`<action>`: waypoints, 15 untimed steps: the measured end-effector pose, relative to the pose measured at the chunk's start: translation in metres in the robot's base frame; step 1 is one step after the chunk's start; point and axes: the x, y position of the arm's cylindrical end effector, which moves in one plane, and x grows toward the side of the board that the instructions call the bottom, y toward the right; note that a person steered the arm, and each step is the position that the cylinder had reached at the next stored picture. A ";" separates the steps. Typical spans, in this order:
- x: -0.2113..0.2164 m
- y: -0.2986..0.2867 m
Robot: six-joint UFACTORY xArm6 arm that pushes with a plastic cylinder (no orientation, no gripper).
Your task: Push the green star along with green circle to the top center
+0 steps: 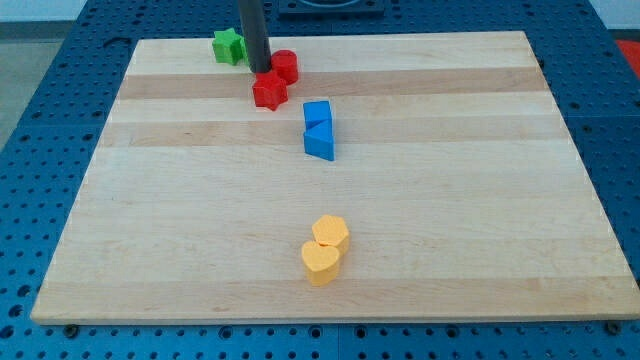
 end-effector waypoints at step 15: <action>-0.012 -0.025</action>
